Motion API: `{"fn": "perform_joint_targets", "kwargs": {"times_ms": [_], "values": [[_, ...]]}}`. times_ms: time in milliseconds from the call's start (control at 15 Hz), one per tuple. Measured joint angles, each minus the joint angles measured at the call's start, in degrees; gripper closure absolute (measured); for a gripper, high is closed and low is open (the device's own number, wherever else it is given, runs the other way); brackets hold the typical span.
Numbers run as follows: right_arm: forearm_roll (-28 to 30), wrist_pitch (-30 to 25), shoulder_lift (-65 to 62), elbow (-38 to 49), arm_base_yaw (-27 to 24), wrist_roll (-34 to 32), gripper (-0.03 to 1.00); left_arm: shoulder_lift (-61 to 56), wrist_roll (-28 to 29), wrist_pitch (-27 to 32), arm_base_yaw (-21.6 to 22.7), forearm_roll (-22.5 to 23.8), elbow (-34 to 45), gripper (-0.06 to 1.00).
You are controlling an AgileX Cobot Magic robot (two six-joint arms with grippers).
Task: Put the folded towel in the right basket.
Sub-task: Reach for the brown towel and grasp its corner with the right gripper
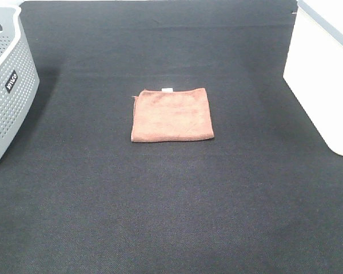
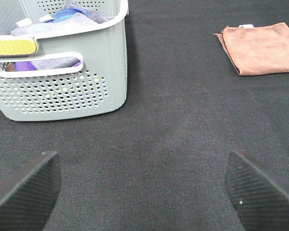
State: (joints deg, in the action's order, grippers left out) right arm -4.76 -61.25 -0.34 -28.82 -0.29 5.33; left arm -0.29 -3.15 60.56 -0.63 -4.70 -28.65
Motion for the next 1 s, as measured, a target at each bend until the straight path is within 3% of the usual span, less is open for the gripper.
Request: {"fn": "perform_joint_targets", "kwargs": {"times_ms": [1000], "values": [[0.0, 0.0, 0.0, 0.0, 0.0, 0.0, 0.27, 0.0, 0.0, 0.0, 0.0, 0.0, 0.0, 0.07]]}}
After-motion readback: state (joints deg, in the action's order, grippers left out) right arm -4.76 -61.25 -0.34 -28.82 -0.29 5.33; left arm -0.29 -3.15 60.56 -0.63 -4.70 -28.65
